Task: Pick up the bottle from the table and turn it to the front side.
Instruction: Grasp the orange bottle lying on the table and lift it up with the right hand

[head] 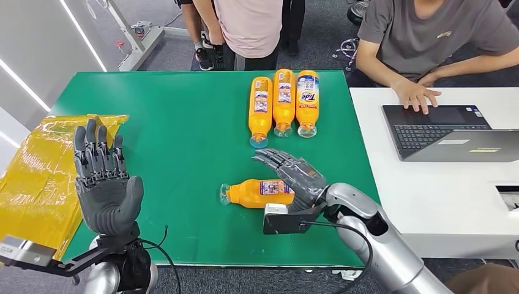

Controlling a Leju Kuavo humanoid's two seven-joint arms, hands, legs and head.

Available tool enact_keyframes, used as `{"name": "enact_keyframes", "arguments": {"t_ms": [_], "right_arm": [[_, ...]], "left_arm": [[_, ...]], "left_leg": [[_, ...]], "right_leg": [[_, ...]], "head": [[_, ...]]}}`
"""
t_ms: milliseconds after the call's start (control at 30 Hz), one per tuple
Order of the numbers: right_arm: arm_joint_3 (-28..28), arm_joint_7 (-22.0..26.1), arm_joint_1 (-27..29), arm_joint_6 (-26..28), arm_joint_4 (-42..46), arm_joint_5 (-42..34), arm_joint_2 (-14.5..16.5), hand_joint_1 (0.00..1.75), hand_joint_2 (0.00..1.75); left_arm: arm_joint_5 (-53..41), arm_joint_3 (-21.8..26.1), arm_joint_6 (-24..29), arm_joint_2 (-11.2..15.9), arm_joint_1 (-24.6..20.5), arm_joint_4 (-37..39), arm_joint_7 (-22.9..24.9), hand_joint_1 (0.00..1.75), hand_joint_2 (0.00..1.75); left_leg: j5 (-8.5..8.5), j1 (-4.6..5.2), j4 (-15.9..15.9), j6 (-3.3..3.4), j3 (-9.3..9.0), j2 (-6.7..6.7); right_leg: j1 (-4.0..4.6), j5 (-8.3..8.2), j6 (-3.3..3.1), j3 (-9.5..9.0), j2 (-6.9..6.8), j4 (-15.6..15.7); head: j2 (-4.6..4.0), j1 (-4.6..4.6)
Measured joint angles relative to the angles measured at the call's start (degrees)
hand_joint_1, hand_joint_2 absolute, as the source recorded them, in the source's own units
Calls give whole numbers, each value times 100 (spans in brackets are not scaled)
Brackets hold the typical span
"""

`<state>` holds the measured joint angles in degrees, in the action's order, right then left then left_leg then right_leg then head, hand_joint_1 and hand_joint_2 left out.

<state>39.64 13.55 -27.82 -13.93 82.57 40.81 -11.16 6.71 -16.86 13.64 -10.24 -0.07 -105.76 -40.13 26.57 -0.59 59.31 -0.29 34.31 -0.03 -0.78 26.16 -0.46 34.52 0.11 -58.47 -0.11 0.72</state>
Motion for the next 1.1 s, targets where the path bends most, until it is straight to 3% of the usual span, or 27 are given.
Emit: {"name": "enact_keyframes", "arguments": {"t_ms": [233, 533, 800, 1100], "right_arm": [[664, 81, -1021, -828, -847, -360, -170, 0, 175], [1456, 52, -1932, -1212, -1923, -845, -99, 0, 175], [2089, 147, -2210, -1294, -3037, -1119, 97, 0, 175], [2394, 152, -2209, -1047, -3822, -1124, 143, 0, 175]], "left_arm": [[106, -112, 246, 85, -40, 5, 0, 0, 175], [208, -288, 350, 189, -133, 82, 0, 0, 175], [331, -409, 307, 231, -332, 323, 0, 0, 175], [404, -439, 284, 246, -416, 514, 1, 0, 175]], "left_leg": [[0, -1, 1, 0, 0, 2], [-1, -1, 1, 0, 1, -2], [-2, -1, 3, 2, 2, -10], [-2, -1, 4, 2, 0, -9]], "right_leg": [[0, 0, 0, 2, 4, -2], [0, 0, 0, 1, 1, -3], [0, 0, 0, -1, -6, -2], [0, 0, 0, 0, -5, -1]], "head": [[0, 1], [0, 0], [0, -1], [0, 0]]}}
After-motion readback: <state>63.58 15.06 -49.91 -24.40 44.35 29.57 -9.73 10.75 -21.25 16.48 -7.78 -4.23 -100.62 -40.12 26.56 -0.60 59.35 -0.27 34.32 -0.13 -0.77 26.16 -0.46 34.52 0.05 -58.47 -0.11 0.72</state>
